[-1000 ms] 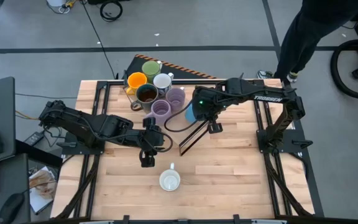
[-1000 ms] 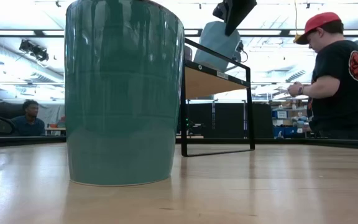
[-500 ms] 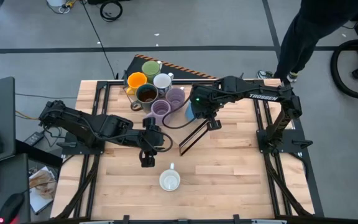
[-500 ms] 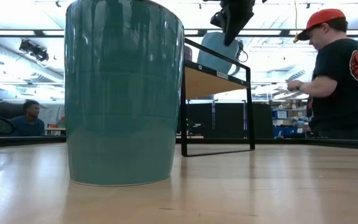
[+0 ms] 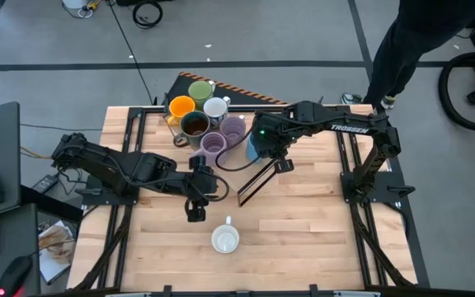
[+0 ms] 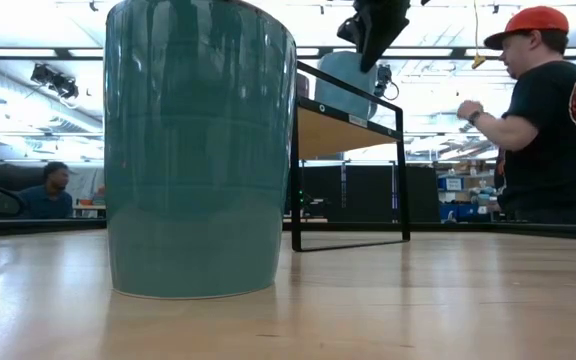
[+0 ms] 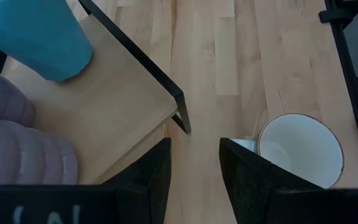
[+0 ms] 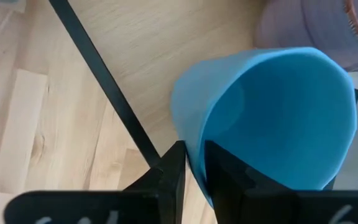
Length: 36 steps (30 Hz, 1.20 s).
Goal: Place coffee mugs
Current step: Put the blue mug on the shelf, then put the green mug on the shelf
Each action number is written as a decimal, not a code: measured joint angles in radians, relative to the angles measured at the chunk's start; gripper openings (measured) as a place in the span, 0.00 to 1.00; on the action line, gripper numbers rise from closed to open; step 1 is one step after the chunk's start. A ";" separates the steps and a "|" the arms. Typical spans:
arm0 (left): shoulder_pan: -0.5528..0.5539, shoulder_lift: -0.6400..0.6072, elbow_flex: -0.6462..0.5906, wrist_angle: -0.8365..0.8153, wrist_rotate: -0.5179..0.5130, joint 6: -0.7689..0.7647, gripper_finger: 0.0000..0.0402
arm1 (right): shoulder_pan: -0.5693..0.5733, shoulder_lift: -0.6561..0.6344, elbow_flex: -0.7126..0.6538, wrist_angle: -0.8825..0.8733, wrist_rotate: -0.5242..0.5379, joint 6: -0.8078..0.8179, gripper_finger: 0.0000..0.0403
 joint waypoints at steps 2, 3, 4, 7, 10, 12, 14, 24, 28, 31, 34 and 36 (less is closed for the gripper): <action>0.000 0.000 0.000 0.000 0.000 0.000 0.35 | 0.000 0.000 0.000 0.008 0.000 0.000 0.17; 0.000 0.000 0.000 0.000 0.000 0.000 0.35 | 0.000 0.000 0.000 0.013 -0.003 0.000 0.17; 0.000 0.000 0.000 0.000 0.000 0.000 0.35 | 0.001 0.000 0.000 0.018 -0.005 0.000 0.17; 0.000 0.000 0.000 0.000 0.000 0.000 0.35 | 0.009 0.000 0.000 0.036 -0.007 0.006 0.19; 0.000 0.000 0.000 0.000 0.000 0.000 0.35 | 0.023 0.000 0.000 0.051 -0.008 0.007 0.23; 0.000 0.000 0.000 0.000 0.000 0.000 0.35 | 0.031 0.000 0.000 0.061 -0.008 0.008 0.26; 0.000 0.000 0.000 0.000 0.000 0.000 0.35 | 0.036 0.000 0.000 0.066 -0.008 0.010 0.28; 0.000 0.000 0.000 -0.003 0.000 -0.001 0.35 | 0.051 -0.001 0.044 0.059 -0.007 0.041 0.40; 0.000 0.000 0.000 -0.002 0.002 -0.001 0.35 | 0.063 -0.002 0.106 0.013 0.001 0.054 0.42; 0.000 0.000 0.000 -0.002 0.042 -0.001 0.35 | 0.069 -0.002 0.159 -0.051 0.002 0.080 0.43; -0.005 0.000 0.000 -0.002 0.079 -0.002 0.35 | 0.075 -0.006 0.198 -0.118 0.001 0.141 0.42; -0.016 0.000 0.000 -0.001 0.081 -0.002 0.35 | 0.088 -0.017 0.201 -0.147 0.001 0.189 0.42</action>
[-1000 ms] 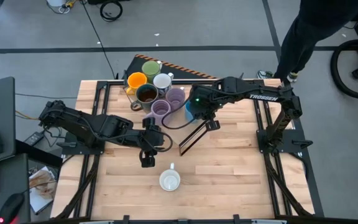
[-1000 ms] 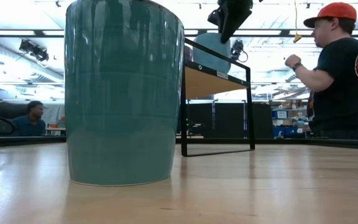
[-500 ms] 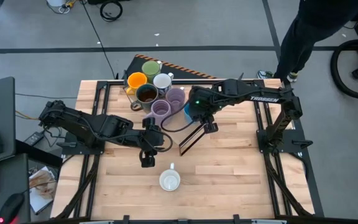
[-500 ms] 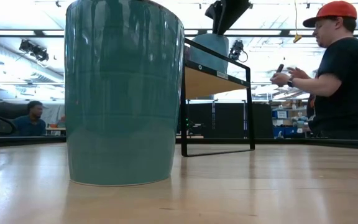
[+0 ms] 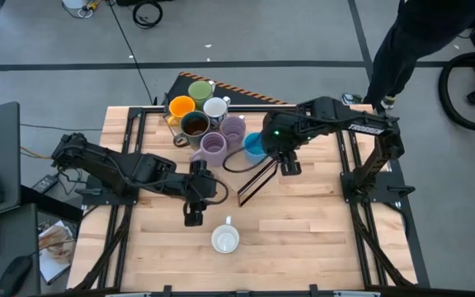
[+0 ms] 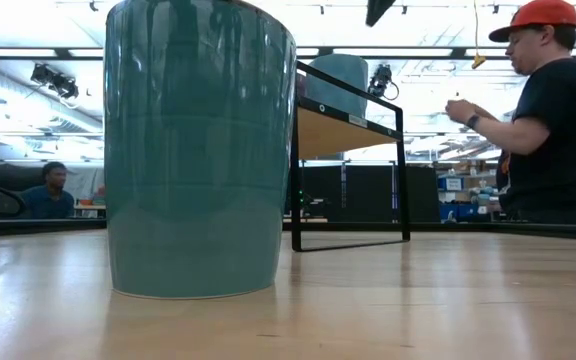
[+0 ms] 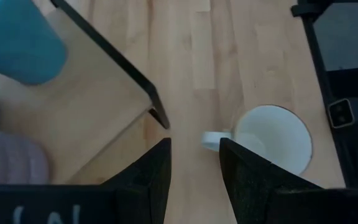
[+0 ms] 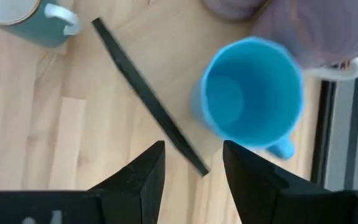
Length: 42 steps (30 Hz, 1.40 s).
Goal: Place coffee mugs
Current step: Put the green mug on the shelf
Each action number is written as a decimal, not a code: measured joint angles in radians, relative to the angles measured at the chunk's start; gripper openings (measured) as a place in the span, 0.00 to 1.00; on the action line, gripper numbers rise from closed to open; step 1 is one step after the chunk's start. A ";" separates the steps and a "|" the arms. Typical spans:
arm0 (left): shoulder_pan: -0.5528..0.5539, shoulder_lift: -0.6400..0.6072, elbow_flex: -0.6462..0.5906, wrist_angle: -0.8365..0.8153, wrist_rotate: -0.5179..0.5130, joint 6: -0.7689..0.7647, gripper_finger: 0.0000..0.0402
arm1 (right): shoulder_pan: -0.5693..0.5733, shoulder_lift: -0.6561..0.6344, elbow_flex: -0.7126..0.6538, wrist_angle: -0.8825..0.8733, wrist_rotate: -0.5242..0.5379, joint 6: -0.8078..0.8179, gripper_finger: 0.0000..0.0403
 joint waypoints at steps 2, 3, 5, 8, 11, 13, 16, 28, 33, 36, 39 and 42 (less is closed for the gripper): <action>-0.016 0.000 0.000 0.000 0.001 0.000 0.35 | 0.024 -0.016 -0.014 -0.022 0.007 0.031 0.41; -0.024 0.000 0.000 0.000 0.001 -0.004 0.35 | 0.039 -0.025 -0.024 -0.029 0.020 0.049 0.41; -0.043 0.000 0.000 0.000 0.001 -0.016 0.35 | 0.071 -0.047 -0.045 -0.028 0.066 0.089 0.41; -0.074 0.000 0.000 -0.001 0.001 -0.034 0.35 | 0.127 -0.094 -0.080 -0.019 0.141 0.153 0.41; -0.100 0.000 0.000 0.000 0.001 -0.052 0.35 | 0.187 -0.148 -0.138 0.030 0.200 0.218 0.41; -0.112 0.000 0.000 -0.001 0.000 -0.059 0.35 | 0.227 -0.187 -0.190 0.079 0.233 0.263 0.41; -0.125 0.004 0.000 0.001 -0.003 -0.087 0.35 | 0.285 -0.246 -0.290 0.161 0.272 0.316 0.41; -0.222 0.151 0.000 0.164 -0.019 -0.227 0.35 | 0.501 -0.445 -0.669 0.377 0.504 0.487 0.41; -0.272 0.216 0.000 0.169 0.001 -0.280 0.35 | 0.567 -0.501 -0.774 0.497 0.510 0.502 0.41; -0.299 0.241 0.000 0.141 0.000 -0.280 0.35 | 0.596 -0.519 -0.820 0.570 0.501 0.495 0.41; -0.324 0.255 0.000 0.091 -0.017 -0.167 0.35 | 0.615 -0.522 -0.857 0.610 0.498 0.484 0.41; -0.347 0.270 0.000 0.063 -0.064 0.027 0.35 | 0.634 -0.522 -0.886 0.631 0.498 0.485 0.41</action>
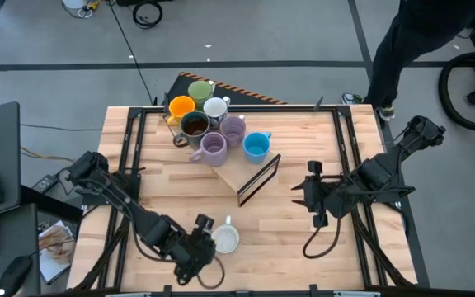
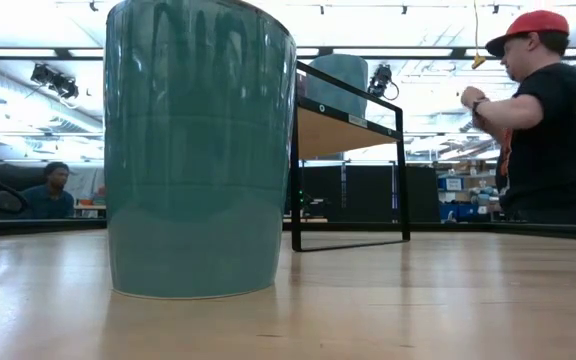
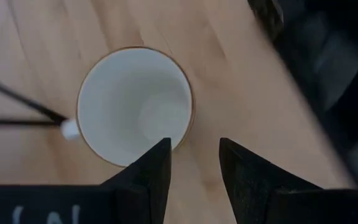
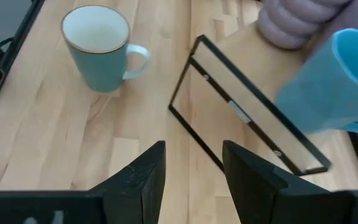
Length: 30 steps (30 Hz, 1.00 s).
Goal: Place coffee mugs
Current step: Put the green mug on the shelf
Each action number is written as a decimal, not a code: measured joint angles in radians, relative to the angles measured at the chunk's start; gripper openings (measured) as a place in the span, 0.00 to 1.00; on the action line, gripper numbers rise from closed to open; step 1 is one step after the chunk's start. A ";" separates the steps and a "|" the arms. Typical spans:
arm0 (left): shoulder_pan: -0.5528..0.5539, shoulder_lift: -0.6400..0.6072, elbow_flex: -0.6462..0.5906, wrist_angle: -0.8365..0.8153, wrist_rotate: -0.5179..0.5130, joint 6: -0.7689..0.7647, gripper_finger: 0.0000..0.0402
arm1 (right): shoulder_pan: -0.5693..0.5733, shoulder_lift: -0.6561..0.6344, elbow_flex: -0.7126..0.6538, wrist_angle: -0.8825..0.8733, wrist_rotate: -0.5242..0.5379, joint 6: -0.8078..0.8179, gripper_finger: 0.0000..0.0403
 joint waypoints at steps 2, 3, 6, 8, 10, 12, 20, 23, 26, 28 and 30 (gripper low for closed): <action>-0.014 0.017 0.000 -0.009 -0.034 0.161 0.35 | 0.009 0.000 -0.023 0.027 0.000 0.000 0.41; -0.020 0.028 0.000 -0.006 -0.056 0.240 0.35 | 0.014 0.000 -0.033 0.036 -0.001 0.001 0.41; -0.034 0.062 0.000 -0.014 -0.108 0.431 0.35 | 0.025 0.001 -0.054 0.049 -0.001 0.015 0.41; -0.036 0.082 0.000 -0.031 -0.151 0.514 0.35 | 0.032 0.003 -0.064 0.050 -0.001 0.027 0.41; -0.036 0.105 0.000 -0.059 -0.191 0.571 0.35 | 0.035 0.003 -0.072 0.058 -0.001 0.037 0.41; -0.035 0.124 0.000 -0.082 -0.230 0.634 0.35 | 0.039 0.003 -0.082 0.074 -0.001 0.037 0.41; 0.003 0.160 0.001 -0.156 -0.245 0.736 0.35 | 0.039 0.003 -0.115 0.130 -0.001 0.035 0.41; 0.028 0.164 0.000 -0.174 -0.223 0.788 0.35 | 0.040 0.003 -0.117 0.138 -0.001 0.035 0.41; 0.049 0.164 0.001 -0.167 -0.214 0.836 0.35 | 0.040 0.003 -0.117 0.147 -0.001 0.035 0.41; 0.058 0.164 0.001 -0.171 -0.214 0.870 0.35 | 0.040 0.003 -0.117 0.148 -0.001 0.036 0.41; 0.062 0.164 0.001 -0.170 -0.215 0.902 0.34 | 0.039 0.003 -0.117 0.150 -0.001 0.037 0.41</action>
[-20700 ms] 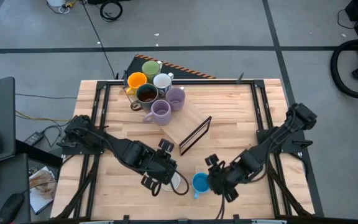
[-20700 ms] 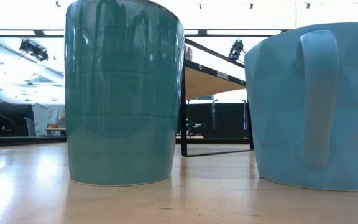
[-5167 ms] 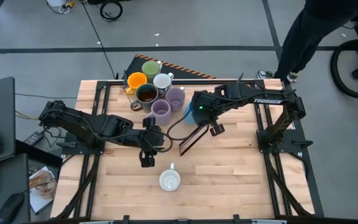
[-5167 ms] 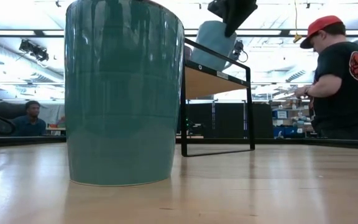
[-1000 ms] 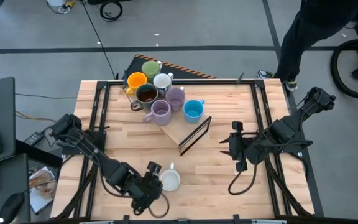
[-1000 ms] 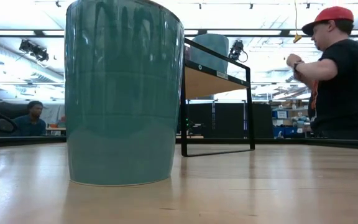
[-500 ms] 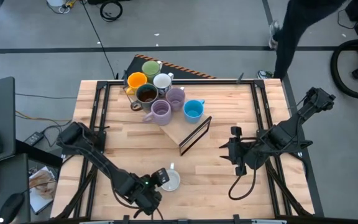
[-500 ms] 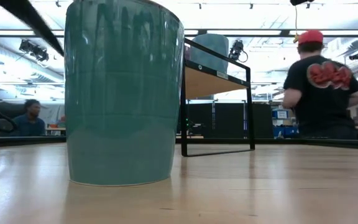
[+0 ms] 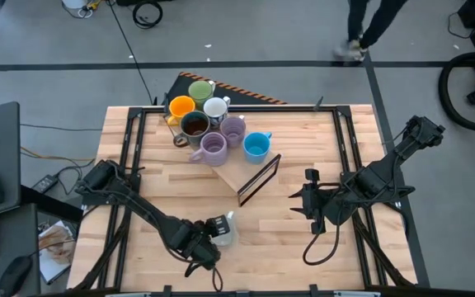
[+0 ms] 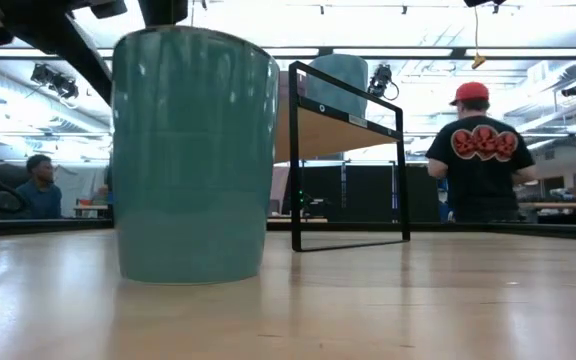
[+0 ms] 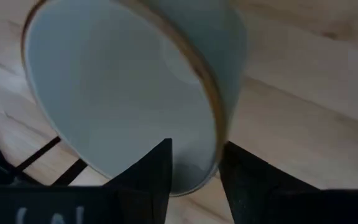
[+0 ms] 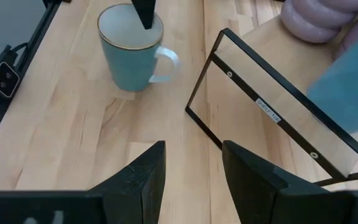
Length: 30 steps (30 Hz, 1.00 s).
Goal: Place coffee mugs
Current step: Put the green mug on the shelf
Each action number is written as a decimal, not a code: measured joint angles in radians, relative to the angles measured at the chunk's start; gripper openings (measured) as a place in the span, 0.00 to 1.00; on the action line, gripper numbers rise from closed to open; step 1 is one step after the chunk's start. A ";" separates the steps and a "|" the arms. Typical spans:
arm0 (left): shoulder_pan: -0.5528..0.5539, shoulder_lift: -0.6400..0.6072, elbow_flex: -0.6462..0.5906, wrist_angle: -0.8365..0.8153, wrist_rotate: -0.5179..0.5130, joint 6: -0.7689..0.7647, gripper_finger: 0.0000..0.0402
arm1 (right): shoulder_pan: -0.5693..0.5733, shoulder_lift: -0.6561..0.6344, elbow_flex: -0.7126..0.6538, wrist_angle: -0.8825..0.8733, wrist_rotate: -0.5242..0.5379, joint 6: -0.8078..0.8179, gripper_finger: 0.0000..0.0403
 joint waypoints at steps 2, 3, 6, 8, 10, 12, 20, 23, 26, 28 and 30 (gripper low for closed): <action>0.001 0.000 0.000 -0.001 0.000 0.020 0.30 | 0.000 0.000 0.000 0.004 0.000 0.000 0.41; 0.001 0.000 0.000 -0.001 0.002 0.025 0.27 | 0.000 0.000 0.000 0.006 0.000 0.000 0.41; 0.000 0.000 0.000 0.001 0.012 0.027 0.17 | 0.000 0.000 0.000 0.011 0.000 0.005 0.41; 0.000 0.000 -0.001 -0.007 0.041 0.017 0.11 | 0.000 0.000 0.000 0.012 0.000 0.007 0.41; 0.001 0.000 -0.002 0.000 0.060 0.003 0.07 | 0.000 0.000 0.000 0.012 0.004 0.008 0.41; 0.001 -0.004 -0.002 0.002 0.089 -0.024 0.07 | 0.000 0.000 0.000 0.012 0.017 0.008 0.41; 0.019 -0.008 0.076 -0.013 0.188 -0.310 0.07 | -0.004 0.000 0.000 0.011 0.029 0.005 0.41; 0.055 -0.008 0.156 -0.033 0.240 -0.513 0.07 | -0.010 0.000 0.000 0.011 0.030 0.000 0.41; 0.104 -0.008 0.231 -0.095 0.304 -0.740 0.07 | -0.016 0.000 0.000 0.010 0.031 -0.001 0.41; 0.132 -0.008 0.276 -0.135 0.353 -0.886 0.07 | -0.016 0.000 0.000 0.008 0.031 -0.003 0.41; 0.153 -0.009 0.319 -0.195 0.394 -1.019 0.07 | -0.016 0.000 0.000 0.001 0.031 -0.003 0.41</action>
